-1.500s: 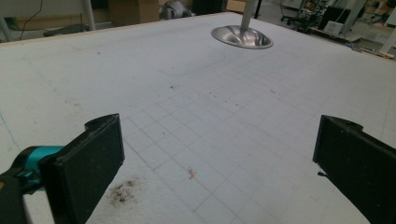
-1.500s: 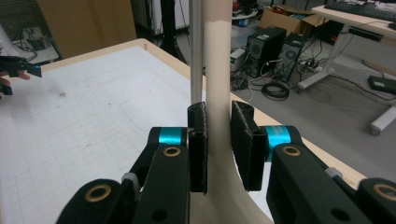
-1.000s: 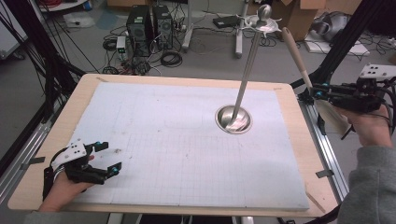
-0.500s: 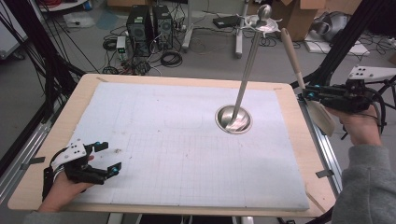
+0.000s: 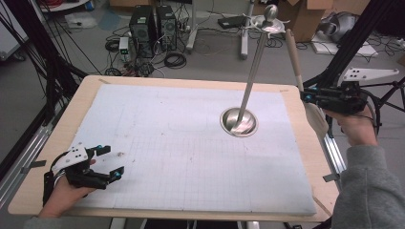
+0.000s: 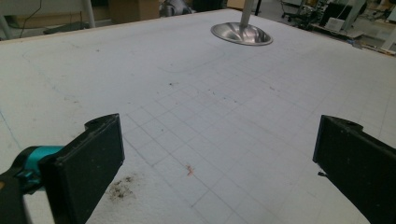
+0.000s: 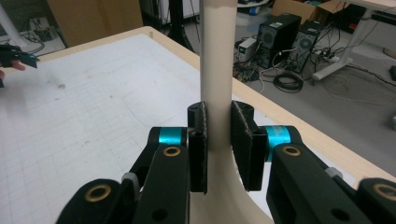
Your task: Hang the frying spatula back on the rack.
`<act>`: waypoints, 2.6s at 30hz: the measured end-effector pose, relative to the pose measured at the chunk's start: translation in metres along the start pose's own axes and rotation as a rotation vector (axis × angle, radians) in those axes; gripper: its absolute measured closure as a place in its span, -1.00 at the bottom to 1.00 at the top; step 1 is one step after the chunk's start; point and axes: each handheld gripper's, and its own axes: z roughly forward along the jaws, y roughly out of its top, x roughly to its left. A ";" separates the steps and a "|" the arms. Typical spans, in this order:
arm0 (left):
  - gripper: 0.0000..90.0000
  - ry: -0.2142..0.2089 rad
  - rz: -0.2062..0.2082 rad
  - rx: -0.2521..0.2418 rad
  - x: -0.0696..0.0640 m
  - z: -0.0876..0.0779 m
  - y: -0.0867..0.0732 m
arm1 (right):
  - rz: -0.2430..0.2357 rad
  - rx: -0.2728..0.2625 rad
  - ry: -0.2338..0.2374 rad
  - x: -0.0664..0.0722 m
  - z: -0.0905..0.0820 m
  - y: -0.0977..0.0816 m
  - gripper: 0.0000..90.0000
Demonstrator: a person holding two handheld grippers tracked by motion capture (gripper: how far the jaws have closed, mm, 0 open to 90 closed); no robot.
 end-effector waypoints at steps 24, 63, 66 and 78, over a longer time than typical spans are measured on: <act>-0.95 0.012 0.009 -0.006 -0.002 -0.007 0.001 | -0.014 0.032 0.014 0.003 0.033 0.002 0.73; -0.95 0.037 -0.011 -0.002 -0.002 -0.020 -0.005 | -0.014 0.030 0.020 0.001 0.077 0.005 0.73; -0.95 0.036 -0.009 0.003 -0.002 -0.020 -0.006 | -0.013 0.029 0.013 0.001 0.079 0.005 0.73; -0.95 0.034 -0.012 0.002 -0.002 -0.020 -0.006 | -0.008 0.011 0.006 0.003 0.088 0.006 0.72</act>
